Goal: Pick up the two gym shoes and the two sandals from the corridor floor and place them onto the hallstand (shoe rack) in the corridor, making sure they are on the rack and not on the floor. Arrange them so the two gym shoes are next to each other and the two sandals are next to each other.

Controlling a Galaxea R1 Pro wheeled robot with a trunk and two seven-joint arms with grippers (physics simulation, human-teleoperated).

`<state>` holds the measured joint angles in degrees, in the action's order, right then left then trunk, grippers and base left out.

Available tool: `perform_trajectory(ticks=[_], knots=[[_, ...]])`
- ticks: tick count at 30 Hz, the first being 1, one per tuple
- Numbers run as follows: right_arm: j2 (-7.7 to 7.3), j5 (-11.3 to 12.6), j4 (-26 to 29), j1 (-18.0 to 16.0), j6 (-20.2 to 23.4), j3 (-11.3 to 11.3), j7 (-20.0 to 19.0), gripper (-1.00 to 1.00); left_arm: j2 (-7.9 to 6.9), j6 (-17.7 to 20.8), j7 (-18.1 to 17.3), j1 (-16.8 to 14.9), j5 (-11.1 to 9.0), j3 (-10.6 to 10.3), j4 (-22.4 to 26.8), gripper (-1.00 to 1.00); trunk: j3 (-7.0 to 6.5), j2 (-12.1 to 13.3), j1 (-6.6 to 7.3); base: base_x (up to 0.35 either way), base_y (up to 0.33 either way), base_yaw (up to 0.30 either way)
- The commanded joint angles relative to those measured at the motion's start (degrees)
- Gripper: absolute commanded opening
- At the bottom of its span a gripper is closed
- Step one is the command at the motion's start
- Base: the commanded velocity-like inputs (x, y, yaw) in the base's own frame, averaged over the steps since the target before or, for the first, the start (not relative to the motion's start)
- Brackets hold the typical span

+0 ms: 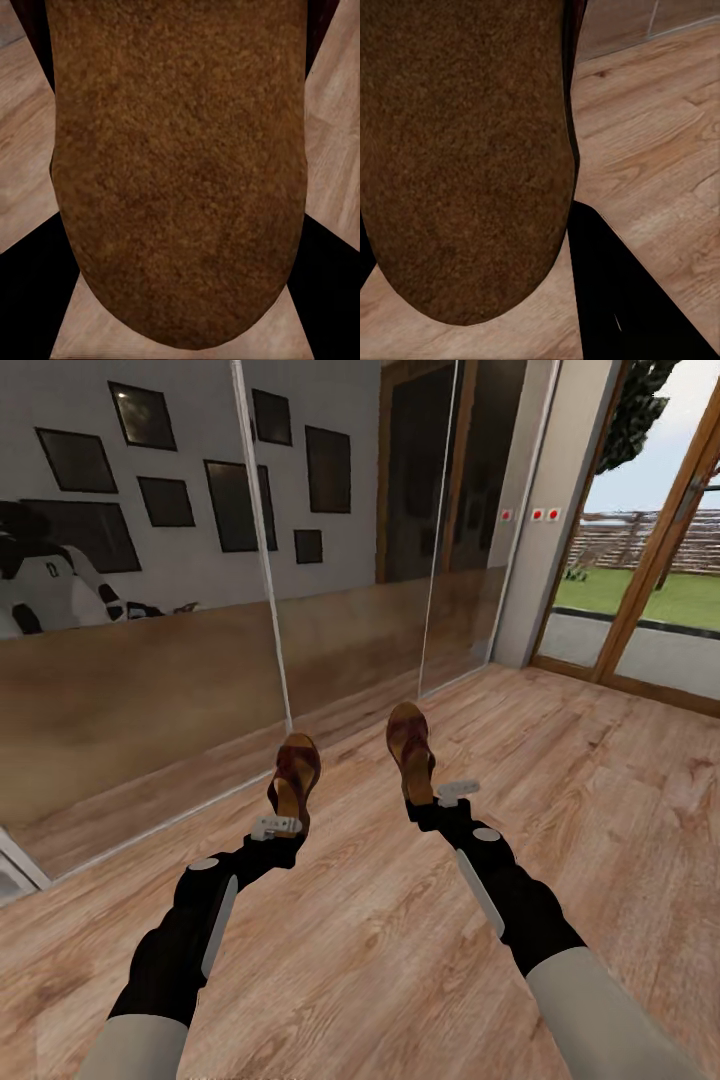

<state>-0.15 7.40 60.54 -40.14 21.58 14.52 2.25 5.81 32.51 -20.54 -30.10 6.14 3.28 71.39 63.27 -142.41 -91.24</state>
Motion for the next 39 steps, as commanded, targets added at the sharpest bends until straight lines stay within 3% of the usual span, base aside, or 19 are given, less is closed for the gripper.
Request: perform_trajectory(ticks=[1,24,39], knots=[[-0.01,0.77,0.1,-0.02,0.31,0.07,0.38,-1.0,0.08,0.19,-0.56,-0.04,0.57,0.21,0.06,-1.0,0.01,-0.02,0.01,0.0,0.0,0.288],[-0.03,0.77,0.14,-0.02,0.31,0.07,0.38,-1.0,0.08,0.19,-0.56,-0.04,0.54,0.2,0.06,-1.0,-0.9,-0.02,0.01,0.001,0.0,0.288],[-0.01,0.77,0.1,-0.02,0.31,0.07,0.38,-1.0,0.08,0.19,-0.56,-0.04,0.54,0.23,0.06,-1.0,-1.49,-0.02,0.01,0.105,0.0,0.288]])
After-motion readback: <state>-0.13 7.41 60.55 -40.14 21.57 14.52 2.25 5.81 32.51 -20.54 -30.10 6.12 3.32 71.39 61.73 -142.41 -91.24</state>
